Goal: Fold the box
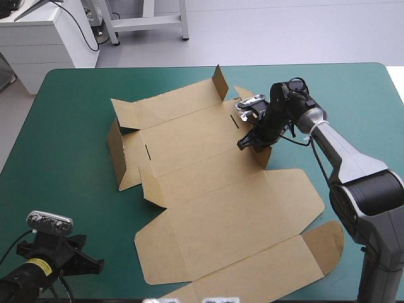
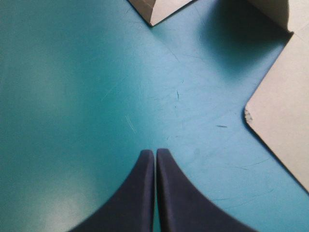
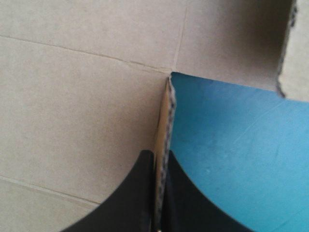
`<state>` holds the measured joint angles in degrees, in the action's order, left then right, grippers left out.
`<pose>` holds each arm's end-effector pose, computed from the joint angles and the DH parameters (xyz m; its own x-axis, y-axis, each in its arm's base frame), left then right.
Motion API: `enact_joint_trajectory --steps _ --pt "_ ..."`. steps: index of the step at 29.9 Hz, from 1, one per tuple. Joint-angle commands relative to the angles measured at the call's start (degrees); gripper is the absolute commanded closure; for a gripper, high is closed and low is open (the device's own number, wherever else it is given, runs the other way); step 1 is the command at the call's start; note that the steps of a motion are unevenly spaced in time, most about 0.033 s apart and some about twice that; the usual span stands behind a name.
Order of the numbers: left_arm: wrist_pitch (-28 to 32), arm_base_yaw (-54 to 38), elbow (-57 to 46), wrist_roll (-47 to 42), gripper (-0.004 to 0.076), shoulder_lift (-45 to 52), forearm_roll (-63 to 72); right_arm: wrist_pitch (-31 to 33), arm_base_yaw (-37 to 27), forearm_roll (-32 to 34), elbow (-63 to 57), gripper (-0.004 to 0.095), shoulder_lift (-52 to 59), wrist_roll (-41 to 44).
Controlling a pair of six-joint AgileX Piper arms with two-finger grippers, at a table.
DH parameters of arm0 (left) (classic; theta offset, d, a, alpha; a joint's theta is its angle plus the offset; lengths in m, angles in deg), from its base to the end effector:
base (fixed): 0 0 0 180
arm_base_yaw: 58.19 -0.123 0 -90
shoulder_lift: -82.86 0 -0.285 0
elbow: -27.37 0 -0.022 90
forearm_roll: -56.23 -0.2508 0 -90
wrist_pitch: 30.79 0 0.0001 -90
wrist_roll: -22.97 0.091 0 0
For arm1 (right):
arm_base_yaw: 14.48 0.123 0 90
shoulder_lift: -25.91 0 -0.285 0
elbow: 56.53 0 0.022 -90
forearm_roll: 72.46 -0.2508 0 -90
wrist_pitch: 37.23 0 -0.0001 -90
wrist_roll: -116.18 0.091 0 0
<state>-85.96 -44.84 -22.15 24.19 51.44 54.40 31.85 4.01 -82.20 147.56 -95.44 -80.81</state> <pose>0.0628 -0.0125 0.2672 -0.6921 0.2048 -0.6922 0.2407 0.9695 0.0463 0.3951 0.1473 0.2693 -0.8137 -0.5148 -0.2700 -0.5542 0.8272 0.0930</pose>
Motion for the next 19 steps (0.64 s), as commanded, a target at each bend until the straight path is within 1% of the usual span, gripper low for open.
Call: enact_joint_trajectory --steps 1,3,6,10,13,16,19 --pt "2.9 0.0 1.9 -0.1 0.0731 -0.6 0.1 0.1 0.1 0.6 4.9 0.0919 3.3 -9.8" --pt "2.9 0.0 1.9 -0.1 0.0731 -0.6 0.1 -0.2 0.3 0.7 6.4 0.0919 3.3 -15.1" --pt "2.9 0.0 1.9 -0.1 0.0731 -0.6 0.1 -2.1 2.2 3.6 7.1 0.0919 3.3 -21.9" --pt "2.9 0.0 1.9 -0.1 0.0731 -0.6 0.1 -6.7 5.7 6.4 7.1 0.0920 3.0 -27.4" --pt "2.9 0.0 1.9 -0.1 0.0731 -0.6 0.1 -9.8 8.5 6.4 7.1 0.0928 2.3 -32.9" --pt "2.9 0.0 1.9 -0.1 0.0731 -0.6 0.1 -10.1 11.2 5.6 7.1 0.0928 1.7 -37.9" --pt "2.9 0.0 1.9 -0.1 0.0731 -0.6 0.1 -11.6 13.4 3.3 7.1 0.0927 1.4 -39.6"
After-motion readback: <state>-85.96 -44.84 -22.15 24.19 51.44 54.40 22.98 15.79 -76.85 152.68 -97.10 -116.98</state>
